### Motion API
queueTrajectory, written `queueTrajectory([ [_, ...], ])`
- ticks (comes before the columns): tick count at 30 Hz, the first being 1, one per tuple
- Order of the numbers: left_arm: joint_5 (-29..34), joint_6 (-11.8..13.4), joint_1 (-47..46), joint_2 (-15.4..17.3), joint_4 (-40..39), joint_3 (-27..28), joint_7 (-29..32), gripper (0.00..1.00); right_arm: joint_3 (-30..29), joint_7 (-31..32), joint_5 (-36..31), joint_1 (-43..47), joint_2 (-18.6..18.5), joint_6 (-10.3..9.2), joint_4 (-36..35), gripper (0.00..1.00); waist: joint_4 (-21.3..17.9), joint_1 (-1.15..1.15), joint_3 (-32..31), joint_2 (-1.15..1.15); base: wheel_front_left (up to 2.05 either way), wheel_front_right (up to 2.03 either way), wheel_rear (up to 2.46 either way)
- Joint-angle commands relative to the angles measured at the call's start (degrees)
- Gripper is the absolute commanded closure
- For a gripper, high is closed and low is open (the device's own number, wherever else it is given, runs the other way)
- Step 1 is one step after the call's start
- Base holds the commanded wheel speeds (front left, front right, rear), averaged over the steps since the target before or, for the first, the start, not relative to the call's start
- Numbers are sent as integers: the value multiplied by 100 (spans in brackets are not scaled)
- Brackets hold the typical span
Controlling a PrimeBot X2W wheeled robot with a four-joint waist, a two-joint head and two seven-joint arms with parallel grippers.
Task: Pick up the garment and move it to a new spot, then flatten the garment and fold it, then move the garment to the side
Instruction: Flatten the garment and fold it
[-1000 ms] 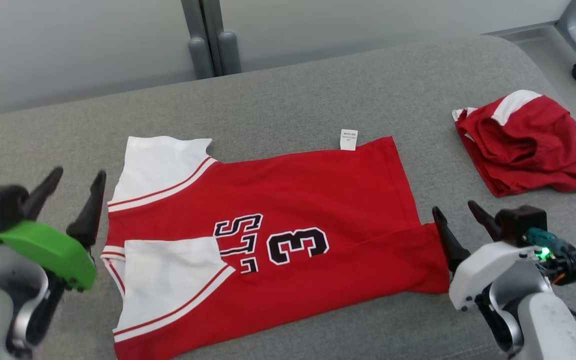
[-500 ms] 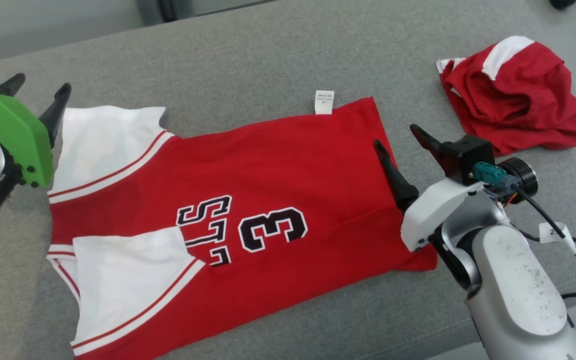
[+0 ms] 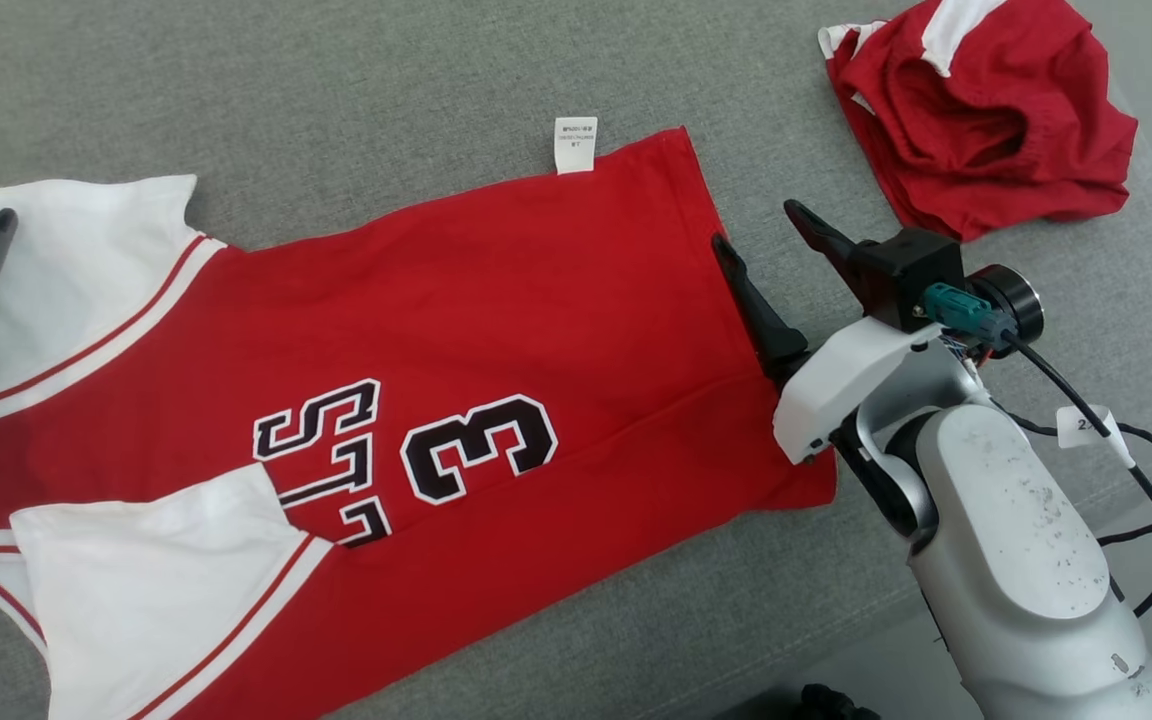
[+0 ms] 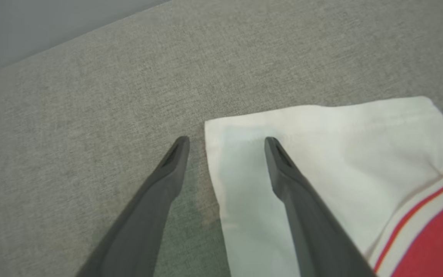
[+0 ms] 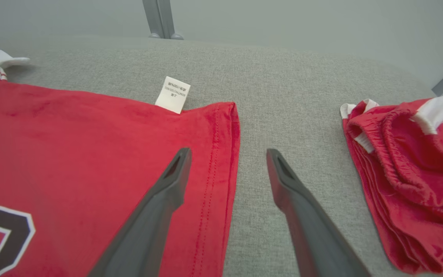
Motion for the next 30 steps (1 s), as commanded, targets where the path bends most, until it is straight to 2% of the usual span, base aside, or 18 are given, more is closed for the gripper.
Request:
queueTrajectory([
  [1, -56, -10, -92, 61, 60, 2, -27, 0, 4, -53, 19, -69, -15, -7, 39, 0, -128, 0, 159, 0, 0, 0, 0],
  [9, -221, -10, -36, 34, 79, -154, 75, 0, -37, -143, 26, -186, -16, -7, 184, 0, -89, 0, 206, 0, 0, 0, 0],
  [10, -266, -10, -32, 12, 57, -171, 106, 5, -31, -146, 28, -198, -14, -7, 193, 0, -80, 0, 208, 0, 0, 0, 0],
  [12, -337, -10, -38, -16, -30, -218, 110, 55, -25, -152, 30, -240, -16, -7, 197, 0, -63, 0, 212, 0, 0, 0, 0],
  [13, -363, -10, -50, -21, -95, -237, 76, 62, -27, -153, 30, -268, -16, -7, 203, 0, -53, 0, 217, 0, 0, 0, 0],
  [14, -363, -10, -61, -19, -135, -245, 33, 83, -32, -155, 25, -285, -15, -7, 211, 0, -43, 0, 218, 0, 0, 0, 0],
  [16, -369, -10, -76, -3, -180, -269, -44, 100, -47, -137, 3, -321, -16, -7, 245, 0, -14, 0, 207, 0, 0, 0, 0],
  [24, -146, -11, -205, -115, -314, -395, -826, 100, -238, 60, -130, -694, -17, -7, 571, 0, 247, 0, 70, 0, 0, 0, 0],
  [30, -249, -5, -155, -243, -432, -393, -1371, 100, -367, 451, -319, -1290, -221, -7, 1146, 0, 566, 0, -13, 0, 0, 0, 0],
])
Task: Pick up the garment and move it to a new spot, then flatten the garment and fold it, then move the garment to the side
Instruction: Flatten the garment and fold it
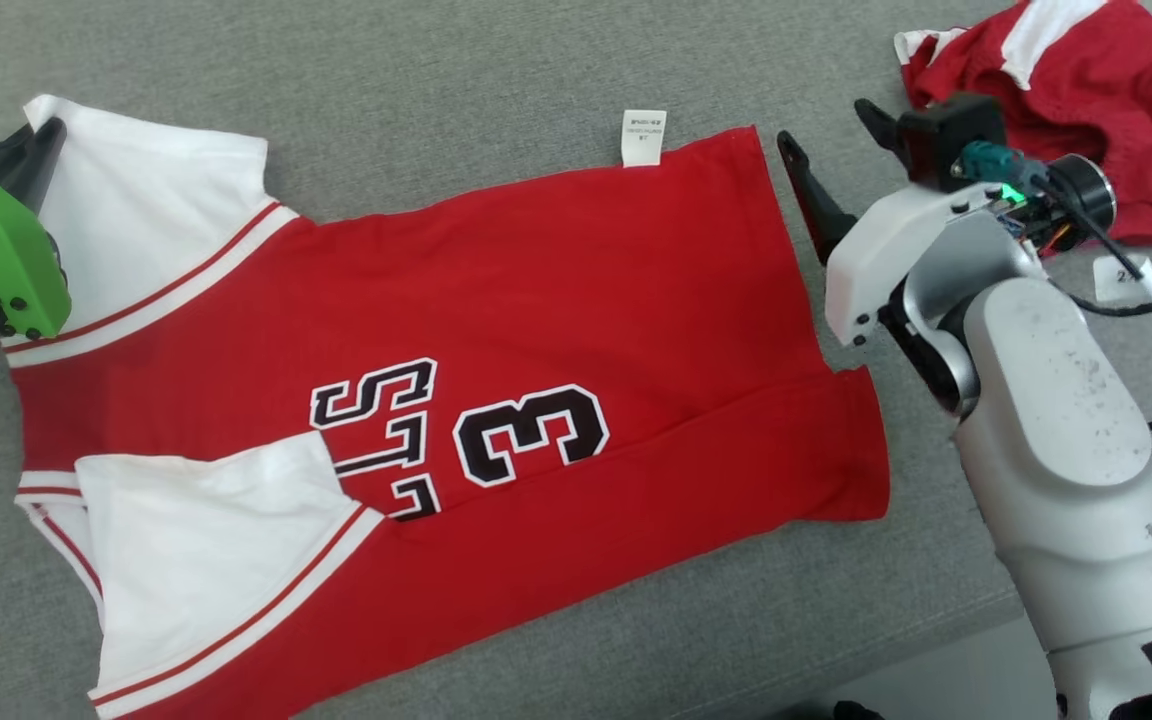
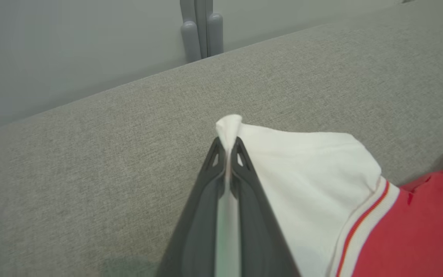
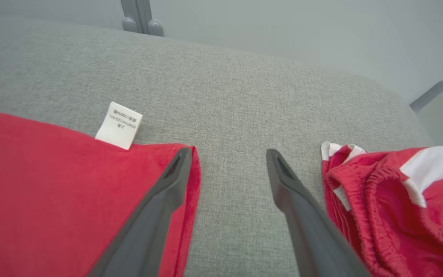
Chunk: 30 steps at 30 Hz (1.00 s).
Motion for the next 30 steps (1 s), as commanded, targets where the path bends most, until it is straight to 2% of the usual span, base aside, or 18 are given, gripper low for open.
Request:
queueTrajectory([
  [1, -38, 1, 7, -8, -54, -2, -107, 100, 21, 102, -28, -186, -74, -7, 156, 0, 204, 0, -64, 0, 0, 0, 0],
  [7, -110, 2, 138, -111, -237, -85, -378, 100, 493, 658, 250, -736, -369, -8, 814, 0, 484, 0, -46, 0, 0, 0, 0],
  [14, -160, 3, 146, -242, -377, -265, -527, 100, 1192, 1125, 810, -1038, -740, -8, 1270, 0, 667, 0, -38, 0, 0, 0, 0],
  [15, -168, 3, 138, -250, -393, -297, -548, 100, 1268, 1162, 895, -1062, -781, -8, 1317, 31, 683, 0, -40, 0, 0, 0, 0],
  [16, -169, 3, 131, -254, -403, -323, -563, 100, 1320, 1189, 972, -1066, -803, -8, 1357, 46, 696, 0, -43, 0, 0, 0, 0],
  [17, -179, 3, 121, -256, -411, -348, -578, 100, 1374, 1211, 1082, -1074, -817, -8, 1402, 55, 711, 0, -48, 0, 0, 0, 0],
  [20, -223, 3, 79, -239, -421, -404, -613, 100, 1504, 1213, 1316, -1153, -875, -8, 1481, 65, 741, 0, -58, 0, 0, 0, 0],
  [22, -235, 3, 50, -226, -412, -433, -645, 100, 1634, 1180, 1406, -1195, -936, -8, 1534, 80, 754, 0, -64, 0, 0, 0, 0],
  [23, -247, 4, 39, -223, -404, -449, -667, 100, 1689, 1132, 1456, -1234, -961, -8, 1547, 95, 760, 0, -68, 0, 0, 0, 0],
  [24, -261, 4, 35, -221, -394, -465, -675, 100, 1734, 1065, 1493, -1272, -978, -8, 1556, 100, 763, 0, -76, 0, 0, 0, 0],
  [30, -328, 4, 37, -223, -334, -554, -846, 100, 1899, 599, 1563, -1375, -1041, -8, 1705, 100, 769, 0, -201, 0, 0, 0, 0],
])
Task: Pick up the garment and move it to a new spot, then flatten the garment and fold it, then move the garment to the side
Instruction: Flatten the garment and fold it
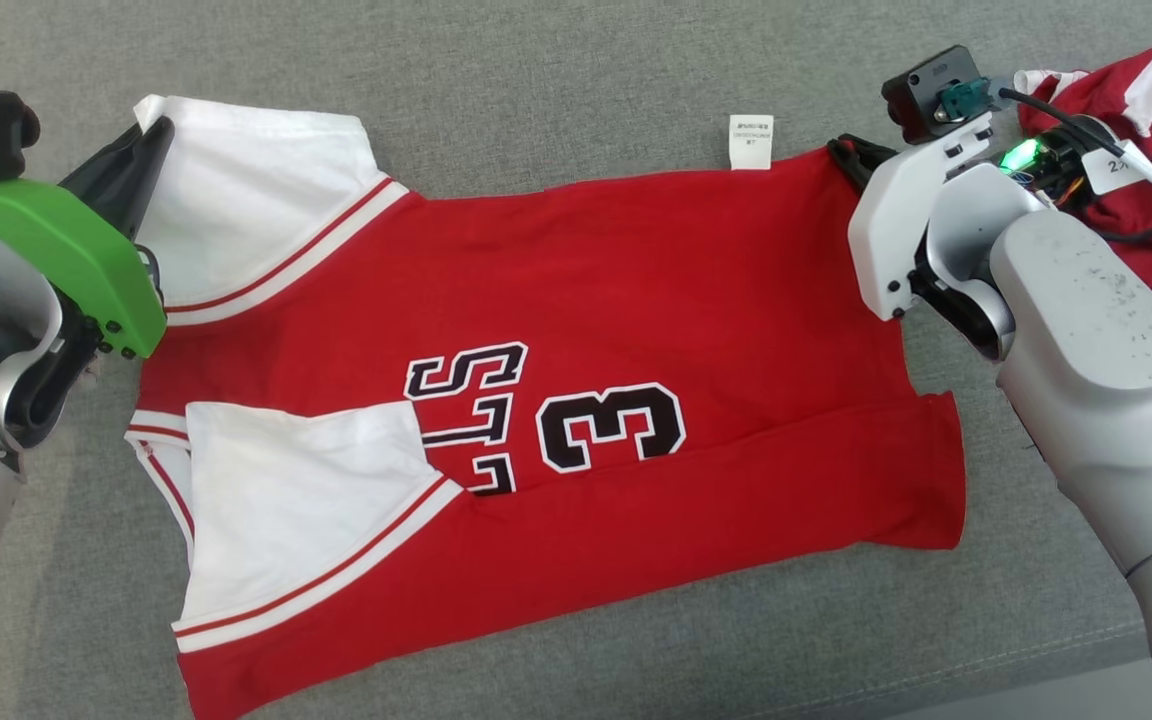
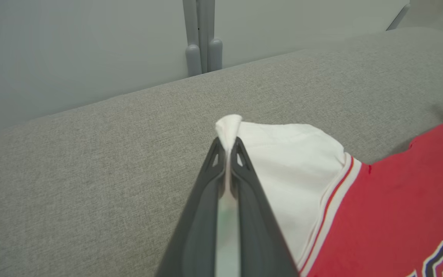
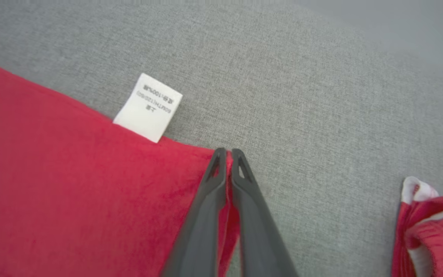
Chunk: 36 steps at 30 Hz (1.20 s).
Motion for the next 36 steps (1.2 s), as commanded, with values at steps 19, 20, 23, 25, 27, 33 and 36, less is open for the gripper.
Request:
queueTrajectory([
  [19, -589, 327, 2069, 384, -1255, 65, -1122, 100, 61, -1471, 437, 1529, -561, -10, -654, 100, 189, 0, -1149, 0, 0, 0, 0],
  [20, -642, 379, 2266, 404, -1366, 61, -1165, 100, 18, -1478, 426, 1687, -586, -9, -742, 100, 203, 0, -1220, 0, 0, 0, 0],
  [23, -730, 536, 2764, 419, -1646, 38, -1285, 100, -129, -1474, 389, 2123, -603, -9, -994, 100, 236, 0, -1392, 0, 0, 0, 0],
  [25, -821, 628, 3066, 398, -1792, 22, -1364, 100, -247, -1440, 363, 2394, -598, -9, -1157, 100, 258, 0, -1464, 0, 0, 0, 0],
  [27, -890, 699, 3331, 376, -1874, -10, -1425, 100, -376, -1385, 306, 2644, -571, -10, -1301, 100, 273, 0, -1515, 0, 0, 0, 0],
  [33, -960, 780, 3735, 259, -1795, -123, -1538, 100, -731, -1254, 48, 3154, -457, -9, -1599, 100, 278, 0, -1584, 0, 0, 0, 0],
  [36, -791, 763, 3835, 219, -1600, -284, -1555, 84, -904, -1236, -91, 3337, -323, -10, -1683, 97, 246, 0, -1633, 0, 0, 0, 0],
])
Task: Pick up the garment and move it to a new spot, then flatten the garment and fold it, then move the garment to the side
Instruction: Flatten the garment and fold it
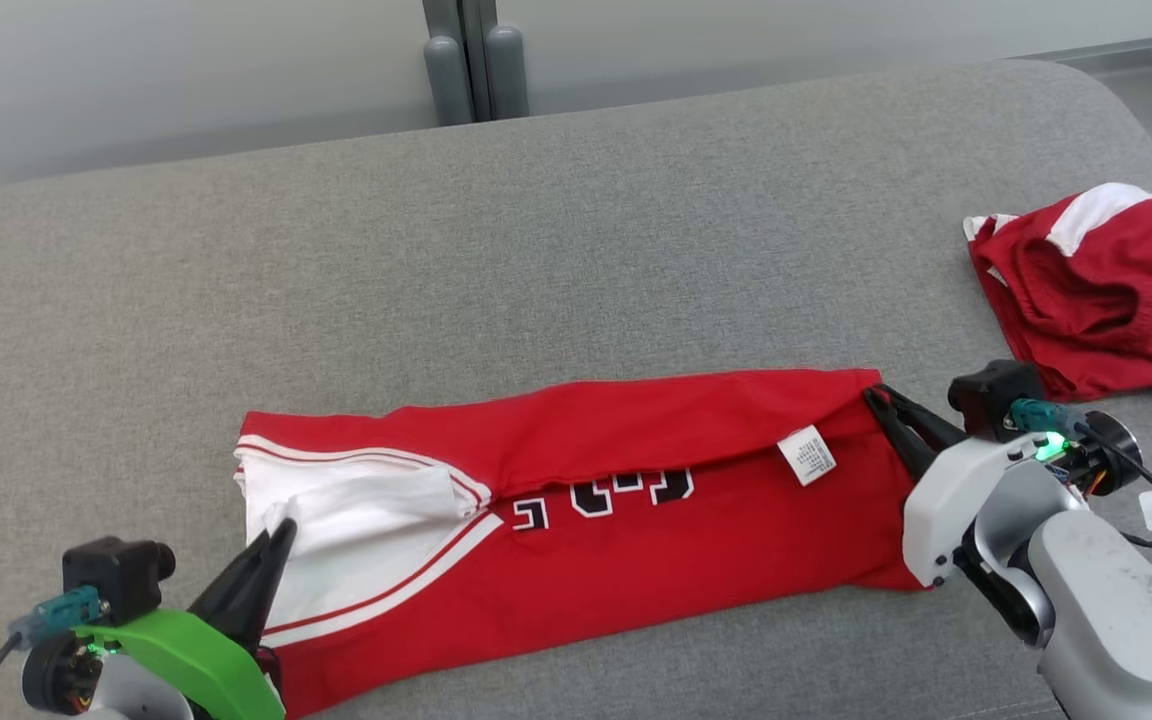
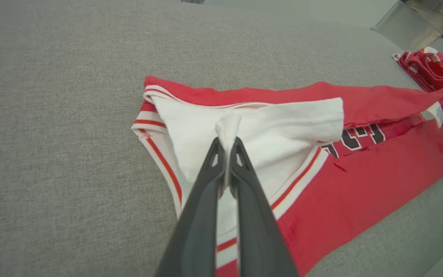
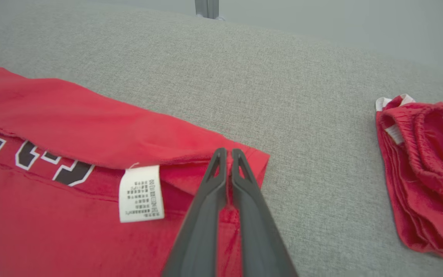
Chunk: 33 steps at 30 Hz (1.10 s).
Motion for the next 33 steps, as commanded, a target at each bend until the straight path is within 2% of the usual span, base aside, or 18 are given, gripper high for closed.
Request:
queueTrajectory([
  [1, 11, 30, 113, -98, 107, 4, -116, 51, -111, -56, -81, 152, 64, -9, -46, 59, -25, 0, -41, 0, 0, 0, 0],
  [2, -6, 41, 148, -145, 173, 1, -176, 20, -164, -51, -110, 212, 106, -9, -52, 34, -34, 0, -63, 0, 0, 0, 0],
  [3, -33, 54, 206, -202, 273, 13, -254, 0, -248, -56, -153, 292, 159, -10, -61, 0, -44, 0, -91, 0, 0, 0, 0],
  [6, -33, 45, 320, -336, 462, 25, -455, 0, -481, -111, -298, 466, 269, -9, -101, 0, -65, 0, -171, 0, 0, 0, 0],
  [13, 125, 272, 631, -636, 478, 384, -816, 0, -1185, -221, -562, 926, 563, -9, -298, 0, -5, 0, -432, 0, 0, 0, 0],
  [17, 405, 499, 770, -860, 308, 753, -855, 0, -1531, -242, -698, 1118, 770, -9, -428, 0, 58, 0, -568, 0, 0, 0, 0],
  [20, 688, 615, 934, -1155, 136, 1175, -854, 0, -1755, -200, -792, 1215, 946, -9, -463, 0, 126, 0, -643, 0, 0, 0, 0],
  [25, 1106, 589, 1136, -1544, 86, 1593, -852, 0, -1973, -256, -952, 1174, 1203, -9, -300, 0, 227, 0, -676, 0, 0, 0, 0],
  [33, 1528, 460, 1173, -1700, 258, 1795, -854, 0, -2380, -735, -1377, 895, 1434, -9, 497, 0, 469, 0, -600, 0, 0, 0, 0],
])
